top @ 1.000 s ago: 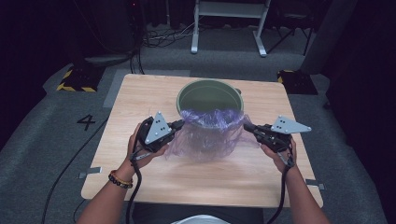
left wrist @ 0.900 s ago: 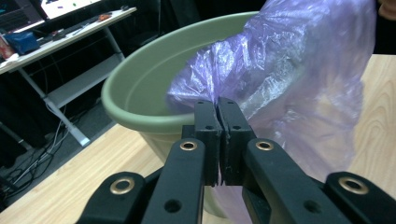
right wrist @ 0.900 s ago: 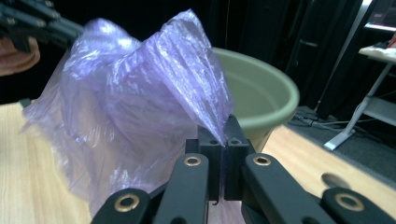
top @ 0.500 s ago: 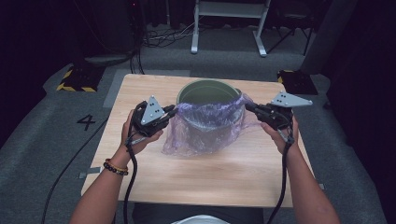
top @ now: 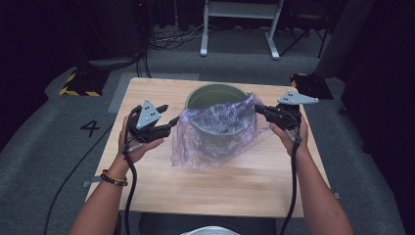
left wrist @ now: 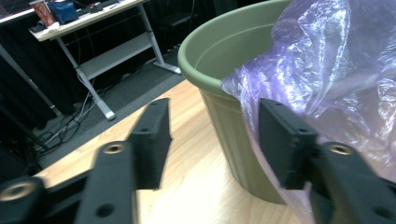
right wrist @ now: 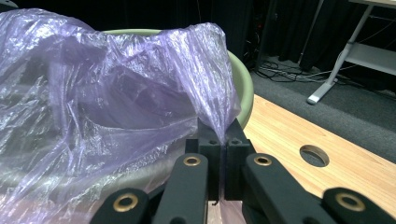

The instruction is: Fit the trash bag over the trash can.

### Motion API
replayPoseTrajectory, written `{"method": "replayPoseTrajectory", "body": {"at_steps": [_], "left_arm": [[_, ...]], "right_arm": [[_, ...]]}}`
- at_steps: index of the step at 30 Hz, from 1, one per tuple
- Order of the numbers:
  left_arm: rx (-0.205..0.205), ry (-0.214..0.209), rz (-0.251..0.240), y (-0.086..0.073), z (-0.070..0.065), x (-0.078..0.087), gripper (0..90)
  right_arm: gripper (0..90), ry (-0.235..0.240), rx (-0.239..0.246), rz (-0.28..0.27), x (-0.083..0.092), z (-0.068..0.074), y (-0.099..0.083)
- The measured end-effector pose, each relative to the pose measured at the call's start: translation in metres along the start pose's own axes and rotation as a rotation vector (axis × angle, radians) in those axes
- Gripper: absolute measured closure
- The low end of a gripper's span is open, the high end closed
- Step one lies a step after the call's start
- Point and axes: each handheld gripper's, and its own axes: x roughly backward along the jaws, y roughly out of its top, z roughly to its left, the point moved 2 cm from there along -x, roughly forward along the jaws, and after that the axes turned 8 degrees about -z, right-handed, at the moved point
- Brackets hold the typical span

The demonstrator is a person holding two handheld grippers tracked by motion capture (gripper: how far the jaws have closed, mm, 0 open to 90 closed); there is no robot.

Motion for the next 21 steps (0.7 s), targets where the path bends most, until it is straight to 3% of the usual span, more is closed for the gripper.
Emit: {"method": "replayPoseTrajectory", "body": {"at_steps": [1,4,5,6,7,8,9,10,11,12,13,14,15,16,17,19,20,21], "left_arm": [[0.019,-0.017,-0.023,-0.002,0.000,0.006,37.4],[0.023,-0.033,-0.046,-0.003,-0.003,0.012,28.7],[0.033,-0.087,-0.069,-0.001,-0.010,0.017,25.3],[0.033,-0.087,-0.069,-0.001,-0.010,0.017,23.6],[-0.002,-0.136,-0.095,0.003,-0.022,0.021,23.0],[-0.002,-0.136,-0.095,0.003,-0.022,0.021,21.7],[-0.027,-0.173,-0.101,0.005,-0.030,0.022,18.9],[-0.055,-0.206,-0.102,0.007,-0.038,0.022,18.9],[-0.115,-0.256,-0.098,0.012,-0.055,0.022,17.8],[-0.115,-0.256,-0.098,0.012,-0.055,0.022,17.7],[-0.160,-0.309,-0.100,0.016,-0.069,0.020,17.8],[-0.160,-0.309,-0.100,0.016,-0.069,0.020,18.1],[-0.197,-0.331,-0.100,0.019,-0.082,0.016,18.6],[-0.197,-0.331,-0.100,0.019,-0.082,0.016,21.1],[-0.227,-0.337,-0.090,0.020,-0.087,0.012,25.8],[-0.286,-0.325,-0.060,0.021,-0.097,0.001,30.4],[-0.286,-0.325,-0.060,0.021,-0.097,0.001,33.9],[-0.291,-0.285,-0.033,0.021,-0.098,-0.007,37.2]], "right_arm": [[89.8,-0.004,0.000,-0.001,0.001,0.000,0.000],[89.8,-0.009,0.004,0.001,0.001,0.000,0.001],[89.8,-0.014,0.008,0.003,0.001,0.000,0.001],[89.8,-0.014,0.008,0.003,0.001,0.000,0.001],[89.8,-0.019,0.007,0.004,0.002,0.000,0.001],[89.8,-0.019,0.007,0.004,0.002,0.000,0.001],[89.8,-0.019,0.008,0.003,0.002,0.000,0.001],[89.8,-0.019,0.008,0.003,0.002,0.000,0.001],[89.7,-0.017,0.009,0.002,0.001,0.001,0.002],[89.7,-0.017,0.009,0.002,0.001,0.001,0.002],[89.2,-0.018,0.008,0.009,0.000,0.002,0.002],[89.2,-0.018,0.008,0.009,0.000,0.002,0.002],[87.5,-0.019,0.006,0.012,0.000,0.002,0.002],[87.5,-0.019,0.006,0.012,0.000,0.002,0.002],[85.6,-0.021,0.009,0.010,-0.001,0.002,0.002],[85.6,-0.019,0.009,0.006,-0.001,0.003,0.003],[85.6,-0.019,0.009,0.006,-0.001,0.003,0.003],[85.2,-0.016,0.012,-0.001,0.000,0.004,0.004]]}}
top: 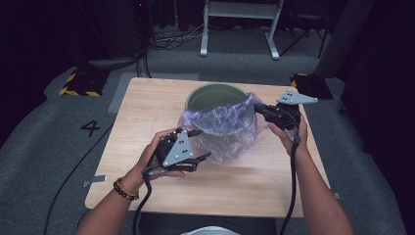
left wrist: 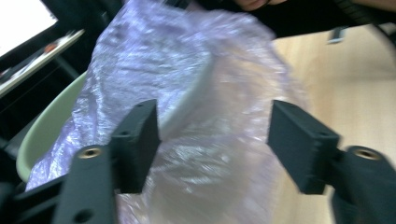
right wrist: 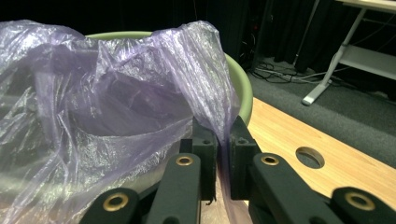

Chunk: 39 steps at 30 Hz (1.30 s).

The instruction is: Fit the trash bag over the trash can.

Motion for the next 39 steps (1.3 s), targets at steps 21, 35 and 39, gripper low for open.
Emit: {"method": "replayPoseTrajectory", "body": {"at_steps": [21,35,39], "left_arm": [[0.107,0.112,-0.025,-0.001,0.030,-0.006,90.0],[0.133,0.077,-0.043,0.000,0.033,-0.001,84.4],[0.155,0.077,-0.056,0.000,0.035,-0.001,74.2]], "right_arm": [[48.2,-0.021,0.119,-0.113,0.032,0.012,0.000],[31.2,0.158,0.320,-0.125,0.072,0.050,-0.040],[27.0,0.153,0.405,-0.122,0.065,0.068,-0.052]]}}
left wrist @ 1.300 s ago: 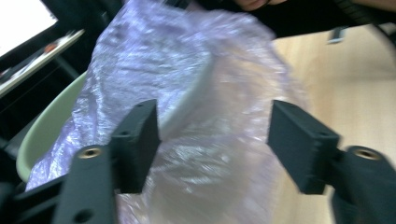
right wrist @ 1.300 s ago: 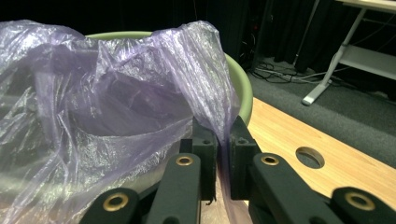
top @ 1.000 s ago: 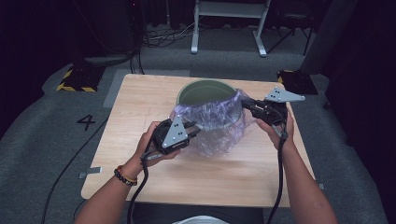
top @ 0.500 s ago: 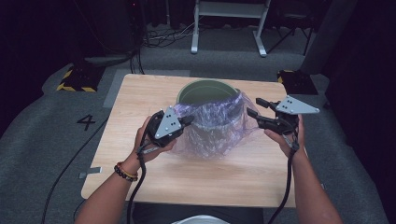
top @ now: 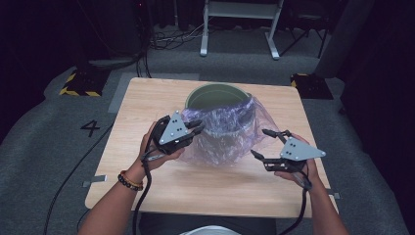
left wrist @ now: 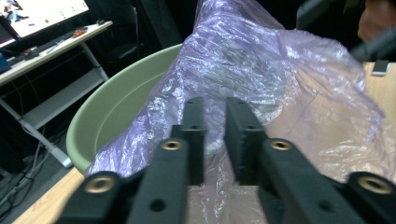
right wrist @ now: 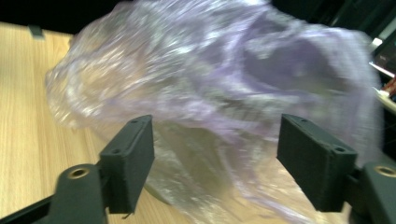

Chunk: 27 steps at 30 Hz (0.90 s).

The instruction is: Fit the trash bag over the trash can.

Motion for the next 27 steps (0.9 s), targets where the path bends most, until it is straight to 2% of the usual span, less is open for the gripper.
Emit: {"method": "replayPoseTrajectory", "body": {"at_steps": [2,3,4,5,6,7,8,9,10,11,12,13,14,15,16,20,23,24,25,27], "left_arm": [[0.014,0.006,-0.007,0.000,0.001,0.001,63.0],[0.032,-0.006,-0.019,0.001,0.001,0.002,54.6],[0.032,-0.006,-0.019,0.001,0.001,0.002,49.8],[0.042,-0.001,-0.022,0.001,0.001,0.003,47.0],[0.064,-0.002,-0.030,0.002,0.001,0.004,47.0],[0.081,-0.021,-0.038,0.002,0.001,0.005,44.4],[0.086,-0.030,-0.038,0.003,0.000,0.006,42.8],[0.078,-0.036,-0.029,0.003,-0.002,0.005,37.9],[0.069,-0.042,-0.018,0.003,-0.005,0.005,37.9],[0.050,-0.058,0.003,0.003,-0.010,0.002,33.0],[0.050,-0.058,0.003,0.003,-0.010,0.002,30.5],[0.045,-0.076,0.010,0.003,-0.014,0.001,30.5],[0.037,-0.089,0.016,0.004,-0.017,0.000,28.2],[0.024,-0.119,0.014,0.006,-0.023,-0.002,24.5],[0.024,-0.119,0.014,0.006,-0.023,-0.002,22.5],[-0.013,-0.166,0.023,0.009,-0.039,-0.007,19.0],[-0.054,-0.183,0.055,0.010,-0.053,-0.019,16.9],[-0.054,-0.183,0.055,0.010,-0.053,-0.019,16.9],[-0.072,-0.169,0.071,0.009,-0.057,-0.025,16.8],[-0.061,-0.160,0.080,0.009,-0.060,-0.030,16.7]], "right_arm": [[27.4,-0.032,0.059,0.014,-0.006,0.007,-0.001],[35.0,-0.036,0.095,0.024,-0.011,0.012,0.000],[35.0,-0.036,0.095,0.024,-0.011,0.012,0.000],[47.2,-0.048,0.125,0.026,-0.016,0.014,0.002],[47.2,-0.048,0.125,0.026,-0.016,0.014,0.002],[52.0,-0.052,0.130,0.028,-0.018,0.014,0.003],[58.3,-0.056,0.140,0.034,-0.020,0.013,0.004],[64.9,-0.048,0.141,0.011,-0.021,0.012,0.006],[64.9,-0.048,0.141,0.011,-0.021,0.012,0.006],[72.2,-0.050,0.141,0.013,-0.023,0.012,0.008],[72.2,-0.050,0.141,0.013,-0.023,0.012,0.008],[74.9,-0.044,0.142,0.006,-0.024,0.012,0.010],[75.8,-0.041,0.140,-0.005,-0.025,0.011,0.012],[76.2,-0.036,0.122,-0.017,-0.025,0.010,0.016],[76.7,-0.040,0.112,-0.022,-0.026,0.009,0.018],[78.7,-0.054,0.087,-0.027,-0.027,0.007,0.026],[81.4,-0.055,0.041,-0.044,-0.031,0.003,0.037],[81.4,-0.055,0.041,-0.044,-0.031,0.003,0.037],[82.2,-0.060,0.027,-0.039,-0.035,0.000,0.042],[82.6,-0.066,0.012,-0.036,-0.038,-0.002,0.046]]}}
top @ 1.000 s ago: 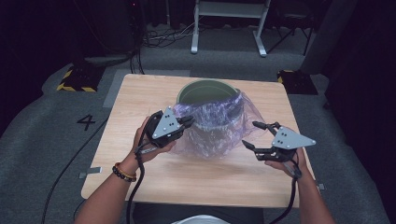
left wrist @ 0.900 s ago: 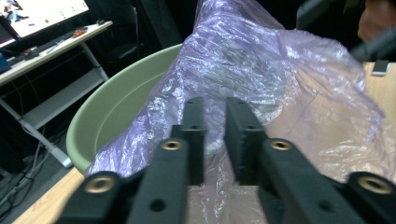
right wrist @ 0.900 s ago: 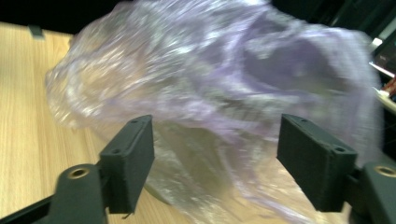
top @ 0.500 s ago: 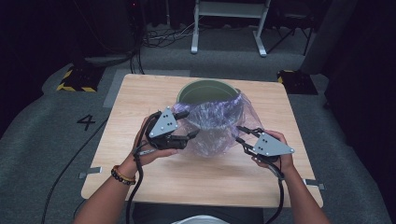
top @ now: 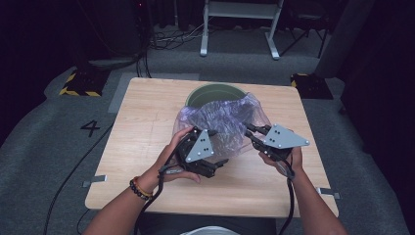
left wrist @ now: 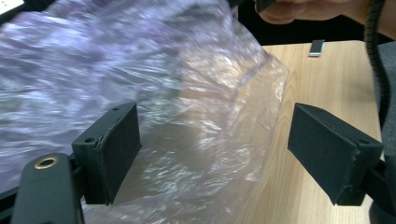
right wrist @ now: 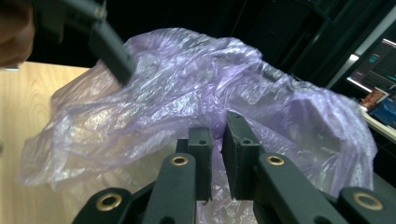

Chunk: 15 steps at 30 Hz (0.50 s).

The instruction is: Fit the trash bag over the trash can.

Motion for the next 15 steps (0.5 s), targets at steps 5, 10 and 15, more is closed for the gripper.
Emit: {"method": "replayPoseTrajectory", "body": {"at_steps": [5,10,15], "left_arm": [[-0.007,0.035,0.012,0.001,-0.002,-0.008,17.6],[-0.011,0.152,0.005,0.003,0.003,-0.008,39.0],[-0.032,0.153,-0.010,0.005,0.008,-0.001,72.8]], "right_arm": [[82.6,-0.001,-0.016,-0.007,-0.006,-0.003,0.009],[82.5,0.007,-0.037,-0.023,-0.007,-0.004,0.015],[78.4,0.007,-0.049,-0.036,-0.004,-0.006,0.015]]}}
